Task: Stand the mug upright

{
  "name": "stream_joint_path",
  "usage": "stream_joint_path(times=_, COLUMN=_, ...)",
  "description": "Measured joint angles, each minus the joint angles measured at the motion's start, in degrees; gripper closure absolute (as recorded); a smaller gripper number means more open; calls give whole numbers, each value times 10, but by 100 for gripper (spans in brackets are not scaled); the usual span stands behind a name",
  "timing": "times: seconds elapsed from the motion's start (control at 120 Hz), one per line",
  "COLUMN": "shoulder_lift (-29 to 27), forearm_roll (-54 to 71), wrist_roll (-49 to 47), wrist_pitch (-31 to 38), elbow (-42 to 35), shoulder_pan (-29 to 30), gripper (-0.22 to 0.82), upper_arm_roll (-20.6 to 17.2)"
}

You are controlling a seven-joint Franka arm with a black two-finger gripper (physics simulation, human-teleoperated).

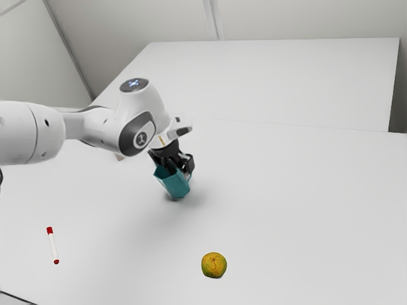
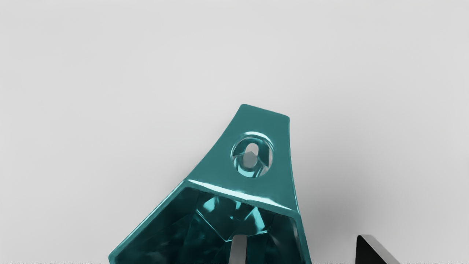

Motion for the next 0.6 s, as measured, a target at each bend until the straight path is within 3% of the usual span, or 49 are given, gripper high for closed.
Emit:
stream_joint_path(times=0.233, shoulder_lift=-61, forearm_roll=-2, wrist_roll=-3, wrist_pitch=-32, elbow=5, shoulder_pan=0, gripper=11, upper_arm_roll=0)
stream_joint_path(times=0.467, shoulder_lift=-83, forearm_roll=-1, wrist_roll=-4, wrist_pitch=-99, elbow=88, shoulder_pan=-8, gripper=4, upper_arm_roll=2)
stream_joint_path(times=0.6, shoulder_lift=-79, forearm_roll=17, wrist_roll=-4, wrist_pitch=-165, elbow=175, shoulder_pan=-14, gripper=2, upper_arm_roll=2)
